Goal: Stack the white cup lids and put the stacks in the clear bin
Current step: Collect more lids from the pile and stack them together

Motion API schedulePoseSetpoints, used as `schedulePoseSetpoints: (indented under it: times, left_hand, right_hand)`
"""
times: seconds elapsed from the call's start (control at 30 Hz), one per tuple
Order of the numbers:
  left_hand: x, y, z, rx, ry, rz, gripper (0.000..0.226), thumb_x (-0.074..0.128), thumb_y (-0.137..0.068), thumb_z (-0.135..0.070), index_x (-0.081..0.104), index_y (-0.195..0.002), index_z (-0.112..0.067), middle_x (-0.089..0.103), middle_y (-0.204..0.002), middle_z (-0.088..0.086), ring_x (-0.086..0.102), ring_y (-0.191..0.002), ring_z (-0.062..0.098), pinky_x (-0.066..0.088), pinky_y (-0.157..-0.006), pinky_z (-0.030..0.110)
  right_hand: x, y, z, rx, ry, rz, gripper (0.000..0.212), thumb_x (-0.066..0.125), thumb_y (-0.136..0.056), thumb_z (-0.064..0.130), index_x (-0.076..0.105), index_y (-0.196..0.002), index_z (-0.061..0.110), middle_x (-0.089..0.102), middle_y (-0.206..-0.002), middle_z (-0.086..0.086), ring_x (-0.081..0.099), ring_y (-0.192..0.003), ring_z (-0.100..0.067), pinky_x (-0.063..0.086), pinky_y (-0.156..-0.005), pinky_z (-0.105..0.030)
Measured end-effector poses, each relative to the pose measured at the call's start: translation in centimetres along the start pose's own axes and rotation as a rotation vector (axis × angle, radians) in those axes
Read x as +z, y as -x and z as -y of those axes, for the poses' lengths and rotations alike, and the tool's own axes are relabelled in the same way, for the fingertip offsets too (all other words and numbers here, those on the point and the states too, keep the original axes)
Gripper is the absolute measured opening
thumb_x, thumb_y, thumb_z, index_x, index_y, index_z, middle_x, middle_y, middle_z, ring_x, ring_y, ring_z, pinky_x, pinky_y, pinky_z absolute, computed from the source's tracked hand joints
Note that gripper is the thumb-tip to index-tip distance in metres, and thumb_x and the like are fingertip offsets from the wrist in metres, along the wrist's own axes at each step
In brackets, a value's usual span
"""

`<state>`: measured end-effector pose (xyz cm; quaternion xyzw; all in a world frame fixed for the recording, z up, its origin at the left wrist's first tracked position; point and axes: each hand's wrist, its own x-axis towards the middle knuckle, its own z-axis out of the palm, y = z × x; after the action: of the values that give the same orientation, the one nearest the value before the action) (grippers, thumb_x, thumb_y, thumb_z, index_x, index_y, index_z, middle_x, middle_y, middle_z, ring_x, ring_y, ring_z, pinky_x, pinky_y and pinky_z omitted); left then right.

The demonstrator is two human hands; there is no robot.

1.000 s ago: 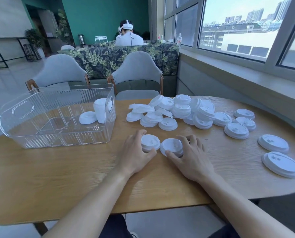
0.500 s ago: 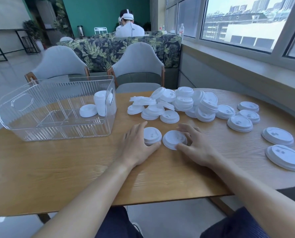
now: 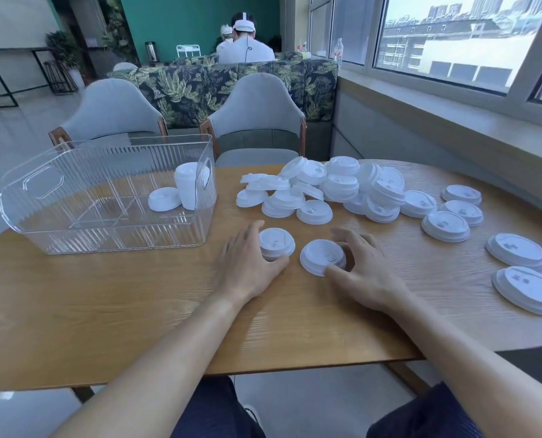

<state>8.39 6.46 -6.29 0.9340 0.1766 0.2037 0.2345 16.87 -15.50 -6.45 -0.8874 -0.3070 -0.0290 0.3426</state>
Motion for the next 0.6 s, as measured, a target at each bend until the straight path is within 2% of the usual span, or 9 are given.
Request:
schedulePoseSetpoints:
  times: [0.13, 0.3, 0.4, 0.47, 0.6]
  left_hand:
    - [0.06, -0.12, 0.29, -0.006, 0.042, 0.006, 0.081, 0.073, -0.082, -0.057, 0.04, -0.149, -0.026, 0.053, -0.147, -0.007, 0.048, -0.135, 0.02, 0.036, -0.111, 0.037]
    - [0.11, -0.18, 0.53, -0.013, 0.224, -0.029, 0.078, 0.078, -0.082, -0.043, 0.042, -0.148, -0.025, 0.053, -0.148, -0.009, 0.049, -0.135, 0.014, 0.04, -0.112, 0.035]
    - [-0.01, 0.0, 0.43, 0.014, 0.322, -0.04, 0.075, 0.08, -0.081, -0.04, 0.043, -0.146, -0.029, 0.057, -0.141, -0.014, 0.052, -0.13, 0.006, 0.043, -0.107, 0.028]
    - [0.06, 0.14, 0.41, 0.048, 0.375, -0.027, 0.076, 0.081, -0.079, -0.041, 0.043, -0.144, -0.033, 0.057, -0.14, -0.016, 0.052, -0.129, 0.002, 0.045, -0.107, 0.029]
    - [0.3, 0.31, 0.36, 0.104, 0.43, -0.001, 0.079, 0.08, -0.074, -0.05, 0.044, -0.142, -0.034, 0.058, -0.137, -0.016, 0.053, -0.128, 0.0, 0.048, -0.107, 0.035]
  right_hand:
    - [0.0, 0.04, 0.07, -0.012, -0.016, 0.022, 0.085, 0.051, -0.065, 0.06, 0.041, -0.144, 0.03, 0.056, -0.133, 0.015, 0.035, -0.133, -0.008, 0.034, -0.113, -0.041]
    - [0.06, 0.03, 0.11, 0.002, 0.035, 0.003, 0.086, 0.065, -0.07, 0.066, 0.039, -0.144, 0.031, 0.052, -0.127, 0.019, 0.035, -0.132, -0.006, 0.035, -0.113, -0.038]
    - [0.34, -0.02, 0.08, -0.002, 0.078, -0.01, 0.092, 0.061, -0.068, 0.079, 0.038, -0.144, 0.033, 0.052, -0.124, 0.02, 0.036, -0.128, -0.006, 0.036, -0.111, -0.035]
    - [0.44, -0.1, 0.03, -0.004, 0.087, -0.002, 0.095, 0.06, -0.066, 0.082, 0.039, -0.144, 0.031, 0.052, -0.124, 0.019, 0.036, -0.127, -0.007, 0.036, -0.111, -0.035]
    - [0.18, -0.05, 0.18, -0.014, 0.057, 0.029, 0.089, 0.056, -0.066, 0.074, 0.04, -0.142, 0.03, 0.052, -0.123, 0.019, 0.034, -0.129, -0.008, 0.035, -0.112, -0.036]
